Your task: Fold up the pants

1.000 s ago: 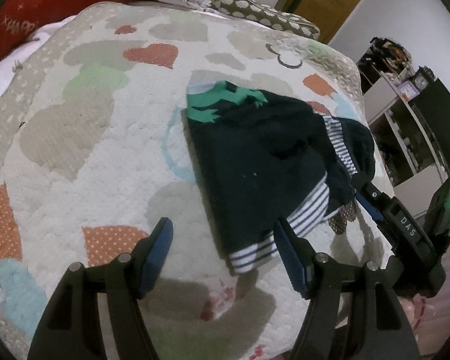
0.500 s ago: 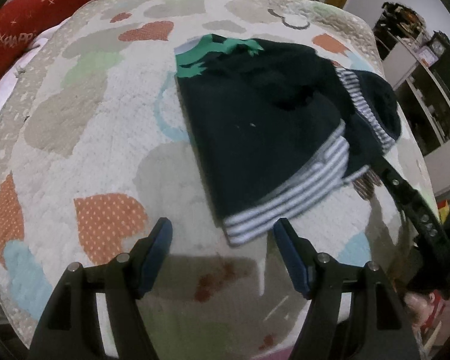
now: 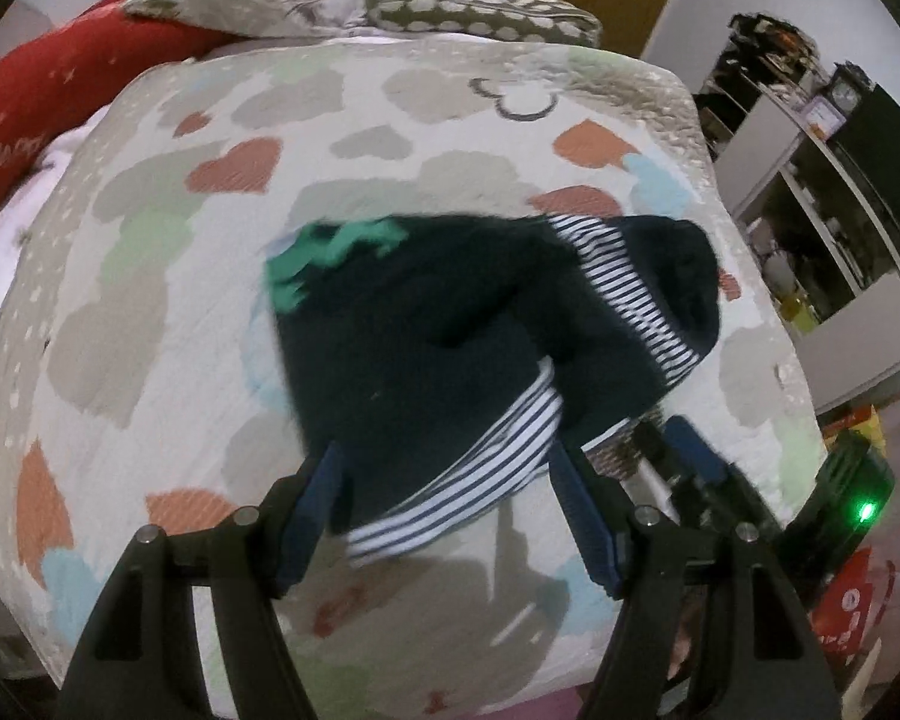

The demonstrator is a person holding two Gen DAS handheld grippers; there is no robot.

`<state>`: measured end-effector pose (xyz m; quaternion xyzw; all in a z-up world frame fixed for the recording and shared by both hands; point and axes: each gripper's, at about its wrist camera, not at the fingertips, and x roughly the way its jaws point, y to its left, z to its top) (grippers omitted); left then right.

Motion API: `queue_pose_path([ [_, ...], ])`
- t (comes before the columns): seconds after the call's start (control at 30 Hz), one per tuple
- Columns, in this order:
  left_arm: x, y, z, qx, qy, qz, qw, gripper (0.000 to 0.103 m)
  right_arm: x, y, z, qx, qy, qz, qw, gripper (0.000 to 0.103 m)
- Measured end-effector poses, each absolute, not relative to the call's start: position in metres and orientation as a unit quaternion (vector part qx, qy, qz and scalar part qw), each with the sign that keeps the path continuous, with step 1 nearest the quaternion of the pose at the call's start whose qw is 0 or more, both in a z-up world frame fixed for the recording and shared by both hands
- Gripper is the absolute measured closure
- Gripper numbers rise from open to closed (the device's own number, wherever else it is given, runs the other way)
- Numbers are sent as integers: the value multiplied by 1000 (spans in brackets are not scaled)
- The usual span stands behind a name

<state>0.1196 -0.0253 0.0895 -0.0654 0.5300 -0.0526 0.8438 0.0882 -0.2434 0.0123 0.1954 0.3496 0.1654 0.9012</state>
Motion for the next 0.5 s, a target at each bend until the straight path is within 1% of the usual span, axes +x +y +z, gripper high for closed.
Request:
queue_pose_path([
  [0.13,143,-52,92,-32,534,-60,843,33,87,-242,12,189,345,165,905,41],
  [0.3,159,-80,91,5,529,-70,846,33,84,-237,11,172,335,170,911,36],
  [0.5,167,-93,78,27,533,-68,843,33,85,-240,10,176,336,179,908,34],
])
